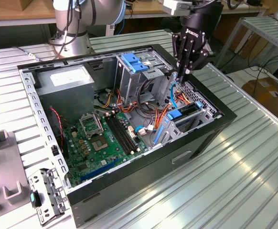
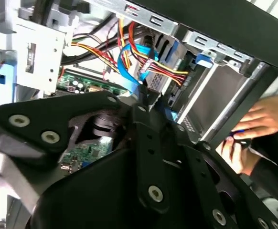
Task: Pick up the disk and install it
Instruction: 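Insert the second disk wire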
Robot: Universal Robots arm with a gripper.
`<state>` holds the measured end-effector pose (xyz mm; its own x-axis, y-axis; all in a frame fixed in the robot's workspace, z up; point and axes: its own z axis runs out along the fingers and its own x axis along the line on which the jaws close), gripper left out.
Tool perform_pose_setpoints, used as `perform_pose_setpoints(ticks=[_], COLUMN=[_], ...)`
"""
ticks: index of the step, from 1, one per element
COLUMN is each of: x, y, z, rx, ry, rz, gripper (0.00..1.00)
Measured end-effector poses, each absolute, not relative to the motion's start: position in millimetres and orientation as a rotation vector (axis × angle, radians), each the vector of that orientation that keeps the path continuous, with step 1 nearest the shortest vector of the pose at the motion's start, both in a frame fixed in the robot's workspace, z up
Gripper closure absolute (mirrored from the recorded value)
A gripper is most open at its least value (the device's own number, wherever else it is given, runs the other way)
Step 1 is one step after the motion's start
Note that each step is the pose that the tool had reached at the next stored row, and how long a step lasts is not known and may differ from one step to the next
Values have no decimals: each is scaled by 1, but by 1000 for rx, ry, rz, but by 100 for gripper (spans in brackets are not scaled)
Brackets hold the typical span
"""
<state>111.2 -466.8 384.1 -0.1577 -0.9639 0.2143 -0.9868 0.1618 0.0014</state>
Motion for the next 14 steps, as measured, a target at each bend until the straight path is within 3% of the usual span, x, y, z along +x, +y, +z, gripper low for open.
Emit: perform_pose_setpoints(ticks=[1,2,10,11,13,14], x=[111,111,114,114,115,115], y=[-465,-464,-462,-461,-461,-461], z=[383,382,373,373,370,369], rx=[1920,1918,1892,1889,1883,1881], ry=[-2260,-2259,-2232,-2228,-2221,-2220], rz=[212,215,270,276,290,293], gripper=[76,70,70,71,84,84])
